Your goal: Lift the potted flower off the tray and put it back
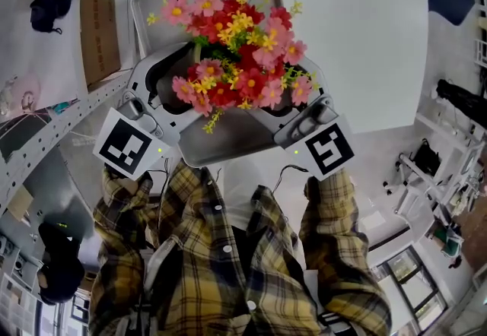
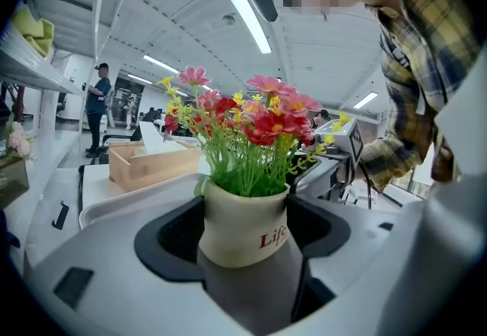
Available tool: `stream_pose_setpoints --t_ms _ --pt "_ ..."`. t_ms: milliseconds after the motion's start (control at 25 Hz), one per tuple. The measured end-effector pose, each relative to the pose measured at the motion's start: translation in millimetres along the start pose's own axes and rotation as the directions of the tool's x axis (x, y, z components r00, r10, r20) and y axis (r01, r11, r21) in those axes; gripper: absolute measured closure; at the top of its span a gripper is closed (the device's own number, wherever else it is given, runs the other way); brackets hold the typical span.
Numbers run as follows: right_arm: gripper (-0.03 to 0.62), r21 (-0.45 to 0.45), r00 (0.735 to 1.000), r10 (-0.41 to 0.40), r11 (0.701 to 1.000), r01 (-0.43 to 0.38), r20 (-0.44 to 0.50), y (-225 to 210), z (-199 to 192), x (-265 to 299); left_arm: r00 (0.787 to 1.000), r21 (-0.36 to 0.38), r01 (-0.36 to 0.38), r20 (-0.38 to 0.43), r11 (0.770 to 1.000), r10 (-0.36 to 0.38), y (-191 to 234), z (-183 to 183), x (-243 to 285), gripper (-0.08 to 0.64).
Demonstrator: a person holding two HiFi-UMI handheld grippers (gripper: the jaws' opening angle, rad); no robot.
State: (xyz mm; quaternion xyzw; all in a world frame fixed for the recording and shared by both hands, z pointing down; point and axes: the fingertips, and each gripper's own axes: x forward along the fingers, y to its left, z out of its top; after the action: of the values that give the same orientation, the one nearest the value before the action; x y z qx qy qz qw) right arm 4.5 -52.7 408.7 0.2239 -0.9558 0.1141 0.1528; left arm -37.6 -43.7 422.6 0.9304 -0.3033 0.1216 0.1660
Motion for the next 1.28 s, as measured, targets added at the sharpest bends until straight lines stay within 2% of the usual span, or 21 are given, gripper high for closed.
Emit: stream_pose_setpoints --t_ms 200,400,560,960,1280 --pt "0.248 -0.024 1.0 -0.028 0.999 0.028 -0.008 -2 -3 2 1.0 0.027 -0.001 -0.018 1.0 0.001 2 -2 3 0.232" --pt "0.247 -0.043 0.998 -0.067 0.997 0.066 -0.017 -4 -2 2 1.0 0.016 -0.012 -0.017 1.0 0.012 3 2 6 0.232" --pt "0.249 -0.019 0.996 -0.089 0.996 0.089 -0.015 -4 -4 0 1.0 -0.01 -0.019 -0.002 1.0 0.019 3 5 4 0.232" --pt "0.249 0.087 0.99 -0.138 0.987 0.138 -0.01 -10 -10 -19 1.0 -0.002 -0.025 0.006 1.0 0.025 -1 10 -2 0.232" --pt "0.249 0.097 0.989 -0.144 0.984 0.147 -0.039 2 -13 -43 0.998 -0.021 -0.054 0.024 0.998 0.054 -7 19 -23 0.232"
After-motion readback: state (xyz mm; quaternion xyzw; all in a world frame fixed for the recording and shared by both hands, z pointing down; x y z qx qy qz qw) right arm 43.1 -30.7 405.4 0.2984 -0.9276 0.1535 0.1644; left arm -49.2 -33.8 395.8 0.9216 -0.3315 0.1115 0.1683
